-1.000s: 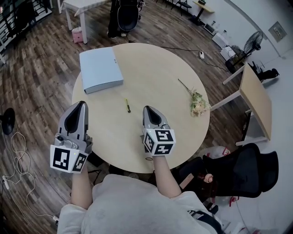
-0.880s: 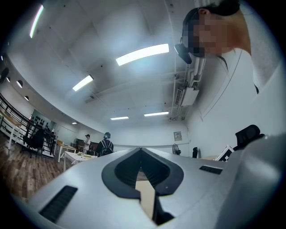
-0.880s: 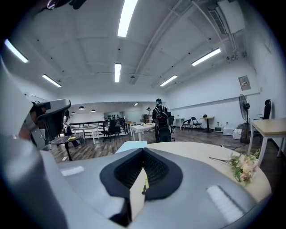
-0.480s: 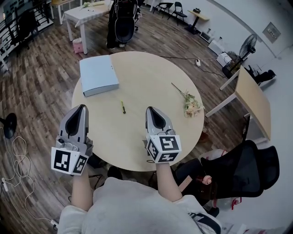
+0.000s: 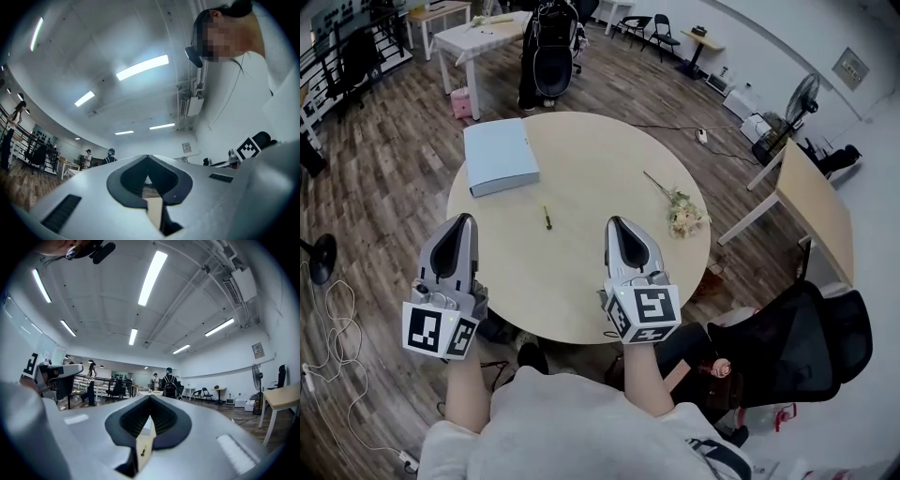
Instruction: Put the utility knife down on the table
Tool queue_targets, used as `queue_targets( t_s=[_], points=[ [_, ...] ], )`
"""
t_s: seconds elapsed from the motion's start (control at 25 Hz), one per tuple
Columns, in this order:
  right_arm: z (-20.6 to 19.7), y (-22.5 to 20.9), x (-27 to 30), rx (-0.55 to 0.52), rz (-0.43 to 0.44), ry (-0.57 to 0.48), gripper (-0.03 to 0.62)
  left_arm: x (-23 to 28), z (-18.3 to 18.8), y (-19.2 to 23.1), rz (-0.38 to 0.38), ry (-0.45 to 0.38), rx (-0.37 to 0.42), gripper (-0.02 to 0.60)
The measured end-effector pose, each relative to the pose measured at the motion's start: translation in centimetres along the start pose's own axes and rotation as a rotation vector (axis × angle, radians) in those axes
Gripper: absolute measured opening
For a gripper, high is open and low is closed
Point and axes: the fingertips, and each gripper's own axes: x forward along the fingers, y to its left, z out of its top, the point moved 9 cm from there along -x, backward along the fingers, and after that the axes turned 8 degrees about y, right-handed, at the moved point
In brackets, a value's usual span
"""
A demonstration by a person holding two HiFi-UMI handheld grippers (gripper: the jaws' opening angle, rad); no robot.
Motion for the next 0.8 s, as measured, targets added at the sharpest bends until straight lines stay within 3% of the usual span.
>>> queue_targets(
  t_s=[0.8],
  points=[
    [1.2, 0.0, -7.0, -0.012, -0.005, -0.068, 0.011, -3.9, 1.0, -4.5, 0.0, -0.027, -0.007, 0.008]
  ],
)
